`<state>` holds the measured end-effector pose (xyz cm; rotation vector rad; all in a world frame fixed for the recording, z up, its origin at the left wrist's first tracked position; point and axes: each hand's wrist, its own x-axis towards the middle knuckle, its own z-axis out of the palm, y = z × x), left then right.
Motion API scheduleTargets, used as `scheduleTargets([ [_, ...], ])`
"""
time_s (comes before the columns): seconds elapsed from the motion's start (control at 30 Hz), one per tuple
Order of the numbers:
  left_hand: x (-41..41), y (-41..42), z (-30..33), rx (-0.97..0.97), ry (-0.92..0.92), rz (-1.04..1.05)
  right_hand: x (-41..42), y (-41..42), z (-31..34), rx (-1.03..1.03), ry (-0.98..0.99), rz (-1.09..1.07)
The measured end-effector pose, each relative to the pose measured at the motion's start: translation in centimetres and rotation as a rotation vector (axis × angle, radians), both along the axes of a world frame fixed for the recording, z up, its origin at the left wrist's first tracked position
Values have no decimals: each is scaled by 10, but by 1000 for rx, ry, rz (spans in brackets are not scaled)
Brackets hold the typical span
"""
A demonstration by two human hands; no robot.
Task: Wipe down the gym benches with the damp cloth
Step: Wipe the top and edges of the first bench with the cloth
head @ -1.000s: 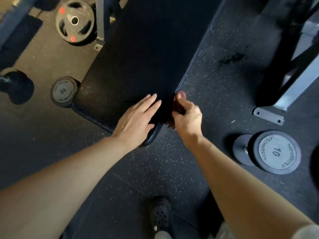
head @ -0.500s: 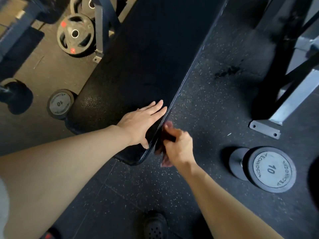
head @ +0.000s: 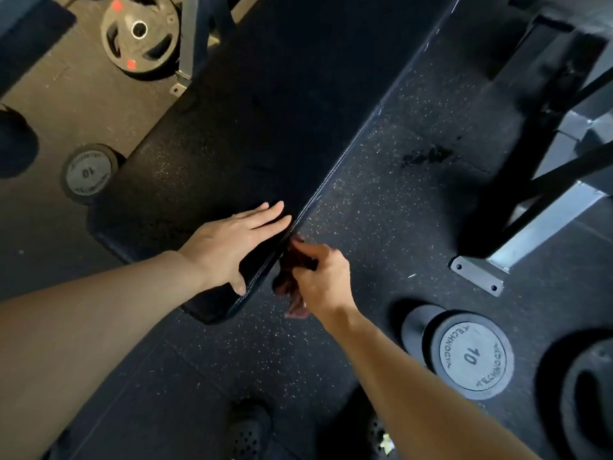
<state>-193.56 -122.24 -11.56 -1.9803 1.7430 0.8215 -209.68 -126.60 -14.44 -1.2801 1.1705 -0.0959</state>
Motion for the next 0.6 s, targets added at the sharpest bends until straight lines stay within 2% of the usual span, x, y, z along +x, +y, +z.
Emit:
scheduleTargets([
  [0.07, -3, -2, 2, 15, 7, 22, -10, -15, 2, -49, 17, 0],
  [0.17, -6, -3, 3, 23, -5, 38, -2, -61, 0, -183, 55, -172],
  [0.27, -7, -4, 0, 24, -34, 30, 19, -78, -12, -187, 22, -248],
  [0.33, -8, -3, 0, 14, -62, 15, 23, -62, -13, -176, 31, -228],
  [0.5, -13, -4, 2, 13, -109, 7, -4, -24, 1, -65, 18, 41],
  [0.6, -12, -4, 0, 17, -114, 3, -2, -45, -1, -183, 62, -154],
])
